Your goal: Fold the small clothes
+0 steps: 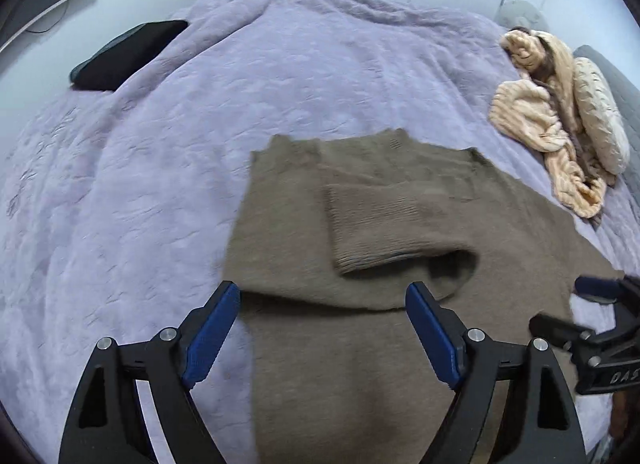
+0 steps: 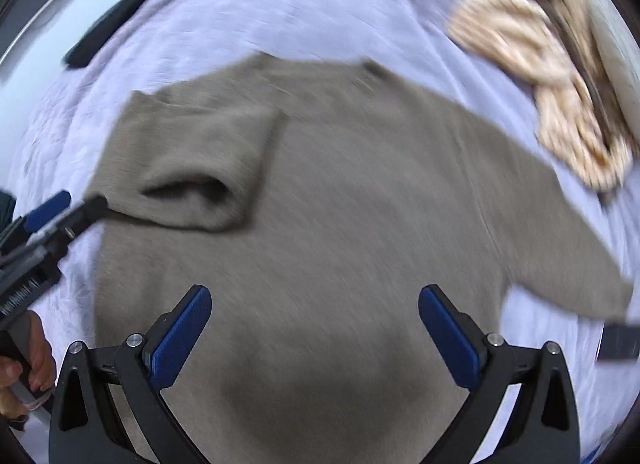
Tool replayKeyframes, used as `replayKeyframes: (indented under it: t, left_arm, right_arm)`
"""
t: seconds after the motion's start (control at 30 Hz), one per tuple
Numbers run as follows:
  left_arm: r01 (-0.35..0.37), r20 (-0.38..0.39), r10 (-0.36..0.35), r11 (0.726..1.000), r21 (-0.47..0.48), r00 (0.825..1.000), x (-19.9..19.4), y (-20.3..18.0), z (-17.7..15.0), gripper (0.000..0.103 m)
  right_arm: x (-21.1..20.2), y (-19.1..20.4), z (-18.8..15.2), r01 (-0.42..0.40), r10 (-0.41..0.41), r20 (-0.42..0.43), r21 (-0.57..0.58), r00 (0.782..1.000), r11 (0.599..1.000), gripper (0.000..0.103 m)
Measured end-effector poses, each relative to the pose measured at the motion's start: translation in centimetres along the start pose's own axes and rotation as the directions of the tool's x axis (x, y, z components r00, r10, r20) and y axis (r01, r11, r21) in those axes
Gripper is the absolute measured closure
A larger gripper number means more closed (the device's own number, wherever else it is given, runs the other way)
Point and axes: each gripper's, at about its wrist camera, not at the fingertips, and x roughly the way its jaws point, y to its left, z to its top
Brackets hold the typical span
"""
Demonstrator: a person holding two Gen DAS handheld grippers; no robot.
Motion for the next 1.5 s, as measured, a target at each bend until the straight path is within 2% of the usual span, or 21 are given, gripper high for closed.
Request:
replayKeyframes:
  t: [0.07, 0.17, 0.3, 0.47, 0.5, 0.53, 0.57, 0.63, 0.67, 0.73, 0.77, 0.87, 0.93, 1.0, 1.03, 1.1, 1.17, 1.27, 1.4, 1.47, 1.5]
  left_arm:
    - [-0.049, -0.052, 0.048, 0.998, -0.025, 0.997, 1.6, 1.7, -0.9, 0.017]
    - [-0.109, -0.101, 0.102, 0.992, -0.066, 0.990, 3.6, 3.6, -2.1, 0.017]
    - [-0.127, -0.118, 0.116, 0.988, -0.091, 0.986, 5.1, 4.4, -2.7, 0.017]
    - [-0.135, -0.106, 0.123, 0.984, -0.119, 0.987, 6.3, 4.0, -1.8, 0.017]
    - [-0.146, -0.109, 0.133, 0.982, -0.121, 0.985, 6.6, 4.0, -1.7, 0.017]
    - [-0.158, -0.113, 0.145, 0.979, -0.125, 0.983, 6.8, 4.0, -1.5, 0.017]
    - [-0.169, -0.115, 0.154, 0.977, -0.133, 0.981, 7.1, 4.0, -1.3, 0.017]
    - [-0.188, -0.112, 0.172, 0.970, -0.152, 0.979, 7.1, 3.8, -1.0, 0.017]
    - [-0.198, -0.107, 0.183, 0.967, -0.160, 0.977, 7.1, 3.8, -0.9, 0.017]
    - [-0.218, -0.100, 0.203, 0.961, -0.172, 0.974, 7.0, 3.8, -0.8, 0.017]
    - [-0.230, -0.097, 0.216, 0.957, -0.175, 0.972, 7.0, 3.7, -0.7, 0.017]
    - [-0.254, -0.092, 0.240, 0.950, -0.184, 0.966, 6.9, 3.5, -0.9, 0.017]
    - [-0.266, -0.090, 0.254, 0.947, -0.182, 0.963, 7.0, 3.4, -1.1, 0.017]
    - [-0.278, -0.084, 0.267, 0.945, -0.173, 0.960, 7.0, 3.2, -1.3, 0.017]
    - [-0.284, -0.081, 0.274, 0.944, -0.166, 0.958, 7.1, 3.1, -1.4, 0.017]
    - [-0.296, -0.072, 0.289, 0.943, -0.151, 0.955, 7.2, 2.6, -1.6, 0.017]
    - [-0.300, -0.070, 0.292, 0.942, -0.150, 0.954, 7.4, 2.6, -1.7, 0.017]
    - [-0.300, -0.073, 0.292, 0.941, -0.158, 0.954, 7.5, 2.8, -1.6, 0.017]
    - [-0.310, -0.073, 0.302, 0.938, -0.157, 0.951, 7.2, 2.6, -1.5, 0.017]
    - [-0.318, -0.064, 0.311, 0.935, -0.156, 0.948, 7.0, 2.6, -1.5, 0.017]
    - [-0.321, -0.058, 0.316, 0.934, -0.158, 0.947, 6.8, 2.5, -1.6, 0.017]
  right_arm:
    - [0.3, 3.3, 0.9, 0.024, -0.020, 0.040, -0.106, 0.999, 0.994, 0.001]
    - [2.0, 8.3, 2.3, 0.099, -0.079, 0.081, -0.275, 0.994, 0.956, 0.010]
    - [4.7, 12.6, 2.4, 0.242, -0.190, 0.154, -0.488, 0.970, 0.838, 0.011]
    - [7.7, 15.0, 2.9, 0.382, -0.270, 0.270, -0.610, 0.924, 0.695, 0.015]
    - [8.2, 15.2, 3.1, 0.393, -0.280, 0.277, -0.621, 0.919, 0.678, 0.034]
    - [8.6, 15.1, 3.6, 0.390, -0.283, 0.269, -0.627, 0.921, 0.674, 0.077]
    - [8.9, 15.1, 4.3, 0.365, -0.270, 0.246, -0.617, 0.931, 0.697, 0.096]
    - [8.0, 13.3, 6.0, 0.276, -0.199, 0.199, -0.536, 0.960, 0.797, 0.093]
    - [6.9, 11.7, 6.9, 0.247, -0.169, 0.204, -0.464, 0.964, 0.850, 0.094]
    - [4.7, 8.4, 8.1, 0.210, -0.134, 0.234, -0.338, 0.963, 0.917, 0.094]
    - [3.5, 6.4, 8.6, 0.162, -0.093, 0.249, -0.274, 0.964, 0.948, 0.093]
    - [1.3, -0.2, 8.4, 0.052, -0.023, 0.290, -0.091, 0.957, 0.995, 0.093]
    - [1.6, -4.1, 7.7, 0.003, -0.013, 0.283, 0.033, 0.959, 0.999, 0.093]
    - [3.5, -9.0, 6.1, -0.049, 0.001, 0.234, 0.204, 0.972, 0.978, 0.093]
    - [5.1, -11.8, 4.9, -0.095, 0.032, 0.201, 0.309, 0.979, 0.946, 0.093]
    - [7.9, -14.7, 2.9, -0.179, 0.121, 0.157, 0.441, 0.980, 0.879, 0.093]
    - [10.5, -17.1, 0.9, -0.311, 0.257, 0.174, 0.537, 0.951, 0.784, 0.093]
    - [10.6, -18.7, 0.3, -0.401, 0.328, 0.233, 0.595, 0.915, 0.696, 0.090]
    - [10.0, -18.9, 0.3, -0.415, 0.352, 0.229, 0.613, 0.908, 0.672, 0.088]
    - [9.1, -18.6, 0.4, -0.430, 0.352, 0.252, 0.611, 0.901, 0.664, 0.091]
    - [8.3, -18.6, 0.6, -0.455, 0.353, 0.287, 0.597, 0.890, 0.661, 0.093]
